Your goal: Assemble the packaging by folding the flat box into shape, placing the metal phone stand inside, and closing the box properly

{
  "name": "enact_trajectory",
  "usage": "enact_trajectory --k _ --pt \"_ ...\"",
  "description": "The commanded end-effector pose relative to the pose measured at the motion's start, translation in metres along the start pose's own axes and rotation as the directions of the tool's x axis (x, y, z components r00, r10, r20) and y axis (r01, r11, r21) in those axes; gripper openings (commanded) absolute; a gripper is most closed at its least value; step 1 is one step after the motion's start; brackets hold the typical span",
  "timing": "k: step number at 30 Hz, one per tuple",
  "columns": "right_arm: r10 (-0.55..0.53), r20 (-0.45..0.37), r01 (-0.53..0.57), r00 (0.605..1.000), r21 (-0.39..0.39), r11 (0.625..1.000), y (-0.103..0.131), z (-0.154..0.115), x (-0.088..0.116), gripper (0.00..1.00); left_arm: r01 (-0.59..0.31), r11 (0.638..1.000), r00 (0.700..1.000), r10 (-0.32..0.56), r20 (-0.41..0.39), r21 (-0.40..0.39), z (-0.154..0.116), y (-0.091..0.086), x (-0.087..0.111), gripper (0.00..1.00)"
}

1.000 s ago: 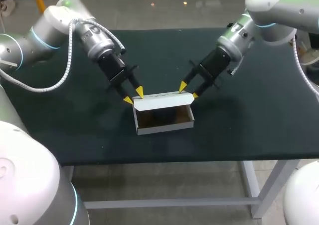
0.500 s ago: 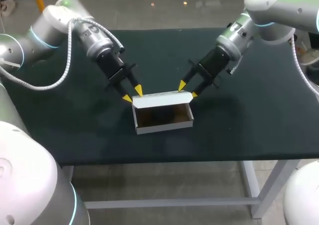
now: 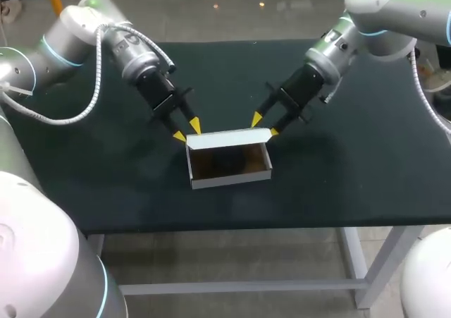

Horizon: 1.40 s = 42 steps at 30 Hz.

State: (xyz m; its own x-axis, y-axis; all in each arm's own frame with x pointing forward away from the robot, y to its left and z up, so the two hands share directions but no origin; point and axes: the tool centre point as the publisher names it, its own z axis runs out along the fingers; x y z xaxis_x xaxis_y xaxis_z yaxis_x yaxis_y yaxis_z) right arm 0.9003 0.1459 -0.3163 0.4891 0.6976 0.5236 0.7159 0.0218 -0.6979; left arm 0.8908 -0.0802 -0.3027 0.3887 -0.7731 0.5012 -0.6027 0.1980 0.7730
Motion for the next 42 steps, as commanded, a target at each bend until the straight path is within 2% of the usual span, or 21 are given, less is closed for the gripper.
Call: enact_trajectory --k 1,13,32,34,42 --pt "0.000 0.007 0.000 1.000 0.013 1.000 0.0036 -0.0006 0.0058 0.42 0.005 1.000 1.000 -0.005 0.006 -0.019 -0.0034 -0.0067 0.0040 0.35" --pt "0.006 0.008 -0.006 1.000 0.023 1.000 0.0086 0.0003 0.0086 0.41 0.021 0.999 0.999 -0.022 -0.036 -0.030 -0.0071 -0.0096 0.0060 0.38" --pt "0.003 0.015 -0.003 1.000 0.031 1.000 0.0100 0.0000 0.0135 0.41 0.024 1.000 0.994 -0.025 -0.109 -0.013 -0.0099 -0.0062 0.0072 0.33" --pt "0.002 0.014 -0.003 1.000 0.032 0.999 0.0099 0.0000 0.0136 0.41 0.029 1.000 0.993 -0.029 -0.115 -0.008 -0.0101 -0.0060 0.0070 0.35" --pt "0.002 0.014 -0.002 1.000 0.034 0.999 0.0101 0.0002 0.0139 0.41 0.028 1.000 0.989 -0.027 -0.147 0.006 -0.0115 -0.0065 0.0056 0.27"
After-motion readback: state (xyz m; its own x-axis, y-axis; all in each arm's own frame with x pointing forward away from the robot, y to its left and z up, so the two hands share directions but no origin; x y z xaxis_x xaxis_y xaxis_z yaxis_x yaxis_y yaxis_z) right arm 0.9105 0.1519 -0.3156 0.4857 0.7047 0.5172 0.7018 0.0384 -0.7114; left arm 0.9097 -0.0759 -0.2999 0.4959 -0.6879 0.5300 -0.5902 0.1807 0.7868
